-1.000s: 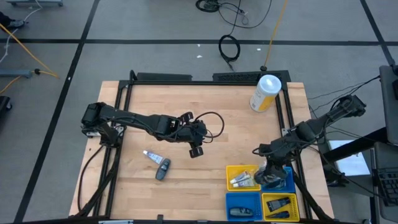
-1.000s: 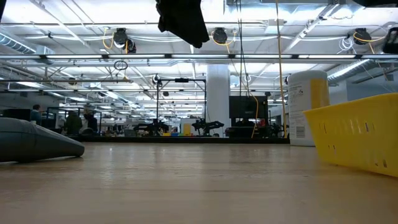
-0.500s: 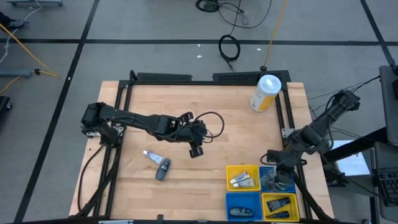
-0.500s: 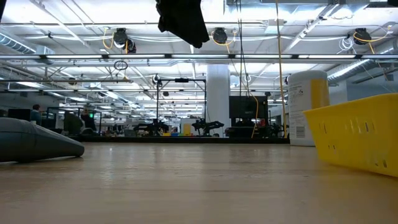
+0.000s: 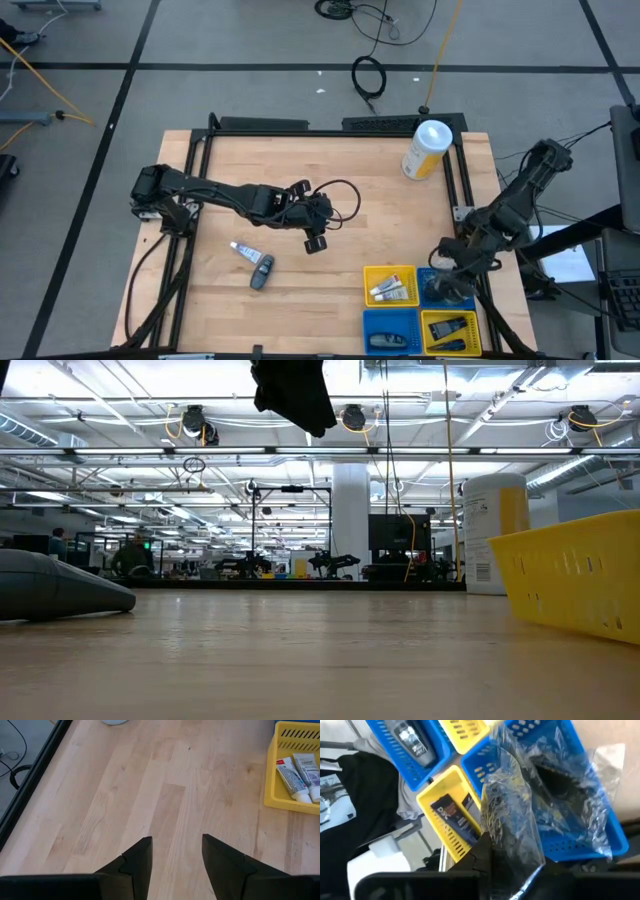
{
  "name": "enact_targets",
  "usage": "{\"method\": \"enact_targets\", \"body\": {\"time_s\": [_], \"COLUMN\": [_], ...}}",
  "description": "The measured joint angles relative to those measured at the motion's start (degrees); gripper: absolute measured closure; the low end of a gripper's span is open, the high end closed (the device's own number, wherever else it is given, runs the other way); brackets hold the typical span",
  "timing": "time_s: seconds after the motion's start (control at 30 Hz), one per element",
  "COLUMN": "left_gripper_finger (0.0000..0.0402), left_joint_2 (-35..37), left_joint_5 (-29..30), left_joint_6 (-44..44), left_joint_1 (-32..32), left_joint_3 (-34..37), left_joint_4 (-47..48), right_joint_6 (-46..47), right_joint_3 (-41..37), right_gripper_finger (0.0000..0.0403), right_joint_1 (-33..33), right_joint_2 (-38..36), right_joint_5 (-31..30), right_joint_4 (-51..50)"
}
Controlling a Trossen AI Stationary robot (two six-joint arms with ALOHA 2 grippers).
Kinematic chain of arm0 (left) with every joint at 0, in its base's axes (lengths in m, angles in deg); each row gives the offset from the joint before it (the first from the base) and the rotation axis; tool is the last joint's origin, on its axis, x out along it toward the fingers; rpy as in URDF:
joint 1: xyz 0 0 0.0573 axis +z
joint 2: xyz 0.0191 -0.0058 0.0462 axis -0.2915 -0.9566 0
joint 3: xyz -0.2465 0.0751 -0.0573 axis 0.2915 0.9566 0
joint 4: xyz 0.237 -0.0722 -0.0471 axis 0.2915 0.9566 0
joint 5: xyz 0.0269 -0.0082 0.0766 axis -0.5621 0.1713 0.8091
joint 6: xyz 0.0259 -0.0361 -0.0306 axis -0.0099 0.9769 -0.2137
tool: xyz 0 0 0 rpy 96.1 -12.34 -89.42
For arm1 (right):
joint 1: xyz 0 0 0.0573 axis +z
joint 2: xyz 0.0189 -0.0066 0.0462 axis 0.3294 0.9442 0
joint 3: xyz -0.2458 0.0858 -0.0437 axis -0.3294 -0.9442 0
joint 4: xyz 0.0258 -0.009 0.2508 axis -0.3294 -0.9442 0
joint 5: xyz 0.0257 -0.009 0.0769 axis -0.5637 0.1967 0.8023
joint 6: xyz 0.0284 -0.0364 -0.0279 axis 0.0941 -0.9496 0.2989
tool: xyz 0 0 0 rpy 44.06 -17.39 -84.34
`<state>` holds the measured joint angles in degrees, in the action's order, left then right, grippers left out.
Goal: Pick & Place Travel size toiletries
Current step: Put the black hairbrush into the top blue bin
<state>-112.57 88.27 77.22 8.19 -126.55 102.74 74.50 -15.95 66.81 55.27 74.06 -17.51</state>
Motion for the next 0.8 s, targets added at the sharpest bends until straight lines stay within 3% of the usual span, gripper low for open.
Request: {"method": "enact_targets", "body": {"time_s": [0.8], "left_gripper_finger": [0.0231], "left_joint_2": [0.0], "left_joint_5": [-0.01], "left_joint_6": [-0.01], "left_joint_1": [0.0], "left_joint_3": [0.0], "left_joint_4": [-0.04], "right_joint_6": [-5.9], "right_joint_3": [0.0], "right_gripper_finger": [0.0363], "right_joint_1": [0.17], "right_joint_2": [0.02], "right_joint_5": [-3.84], "right_joint_4": [-6.36]}}
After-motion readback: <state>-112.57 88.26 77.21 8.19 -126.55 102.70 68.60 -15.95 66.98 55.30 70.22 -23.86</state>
